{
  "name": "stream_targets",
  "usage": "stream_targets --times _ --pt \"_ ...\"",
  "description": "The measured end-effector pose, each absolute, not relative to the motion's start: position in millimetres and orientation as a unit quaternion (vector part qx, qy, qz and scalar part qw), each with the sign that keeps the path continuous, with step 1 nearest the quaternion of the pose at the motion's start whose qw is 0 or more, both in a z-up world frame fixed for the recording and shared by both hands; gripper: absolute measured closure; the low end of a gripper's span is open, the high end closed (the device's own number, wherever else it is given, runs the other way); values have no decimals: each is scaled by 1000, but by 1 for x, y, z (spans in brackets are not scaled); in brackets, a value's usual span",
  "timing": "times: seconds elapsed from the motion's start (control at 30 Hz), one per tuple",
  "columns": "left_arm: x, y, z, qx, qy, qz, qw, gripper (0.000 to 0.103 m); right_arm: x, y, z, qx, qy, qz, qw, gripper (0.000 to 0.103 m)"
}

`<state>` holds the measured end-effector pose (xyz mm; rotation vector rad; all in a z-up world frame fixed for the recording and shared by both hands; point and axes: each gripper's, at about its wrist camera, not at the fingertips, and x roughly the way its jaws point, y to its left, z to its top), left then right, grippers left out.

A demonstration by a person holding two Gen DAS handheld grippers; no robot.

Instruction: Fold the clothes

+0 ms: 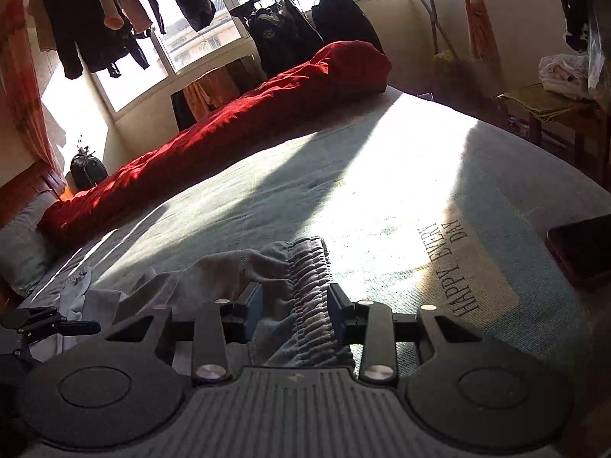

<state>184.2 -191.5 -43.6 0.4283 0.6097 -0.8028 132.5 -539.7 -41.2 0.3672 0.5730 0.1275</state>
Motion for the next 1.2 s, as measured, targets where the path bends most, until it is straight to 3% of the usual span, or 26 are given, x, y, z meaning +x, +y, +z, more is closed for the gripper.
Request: stream_targets --times 0.27,0.53,0.6,0.67,0.9,1.07,1.2 --pt "204 -170 -94 136 365 -369 844 40 175 -504 -88 137 364 81 918 61" --pt "245 -148 -41 115 341 -373 855 39 171 -499 -63 99 323 108 935 58" --pt "276 -143 -28 114 333 -347 869 47 179 -496 -55 89 305 114 941 58" --pt "310 -139 -27 104 346 -334 871 64 188 -494 -53 91 296 119 943 58" --pt "381 -142 -63 92 416 -345 836 64 206 -488 -65 97 294 146 940 58" --pt "380 -158 -91 158 417 -321 835 57 210 -492 -74 99 301 146 937 58" --pt "377 -161 -85 168 403 -307 846 55 211 -495 -79 108 308 140 935 57"
